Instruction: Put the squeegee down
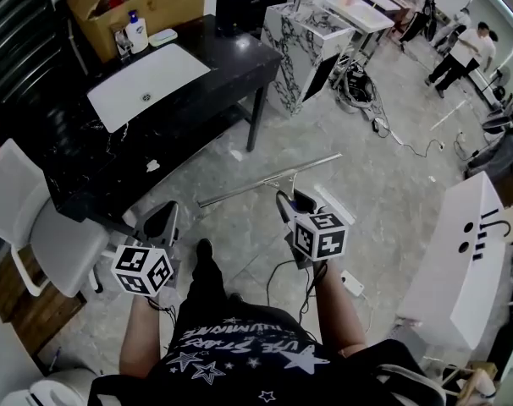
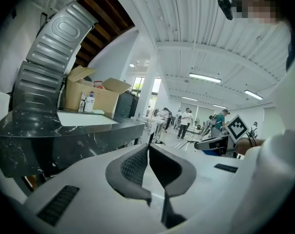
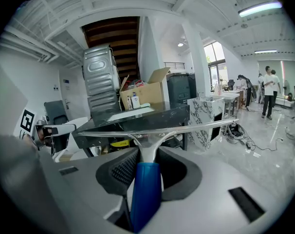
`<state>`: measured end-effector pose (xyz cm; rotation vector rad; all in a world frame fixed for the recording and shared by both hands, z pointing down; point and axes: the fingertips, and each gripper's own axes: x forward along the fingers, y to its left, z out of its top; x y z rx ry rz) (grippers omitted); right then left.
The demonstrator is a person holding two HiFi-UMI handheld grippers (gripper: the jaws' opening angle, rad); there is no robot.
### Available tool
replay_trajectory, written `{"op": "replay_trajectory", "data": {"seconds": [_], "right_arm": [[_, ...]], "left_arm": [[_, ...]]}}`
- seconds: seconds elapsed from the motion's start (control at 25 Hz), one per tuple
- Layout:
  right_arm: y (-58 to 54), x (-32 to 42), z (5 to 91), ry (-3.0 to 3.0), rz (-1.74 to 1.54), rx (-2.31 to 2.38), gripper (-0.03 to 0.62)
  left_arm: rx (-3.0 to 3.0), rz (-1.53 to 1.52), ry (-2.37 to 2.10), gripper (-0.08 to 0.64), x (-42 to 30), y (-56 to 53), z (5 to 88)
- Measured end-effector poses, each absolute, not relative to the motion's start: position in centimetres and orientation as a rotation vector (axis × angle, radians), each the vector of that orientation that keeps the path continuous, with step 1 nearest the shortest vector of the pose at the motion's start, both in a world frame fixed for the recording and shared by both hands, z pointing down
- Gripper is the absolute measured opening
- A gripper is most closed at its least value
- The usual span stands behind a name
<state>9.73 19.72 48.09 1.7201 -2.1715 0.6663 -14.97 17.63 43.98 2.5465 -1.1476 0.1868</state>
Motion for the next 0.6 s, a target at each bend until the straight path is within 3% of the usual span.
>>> {"op": "replay_trajectory", "data": {"seconds": [0.6], "right_arm": [[-0.6, 9.6, 46.6, -2.123, 0.660, 1.780, 0.137]], "left_arm": [[2.588, 0.170, -1.057, 0.028, -14.7, -4.0, 42.6]]}}
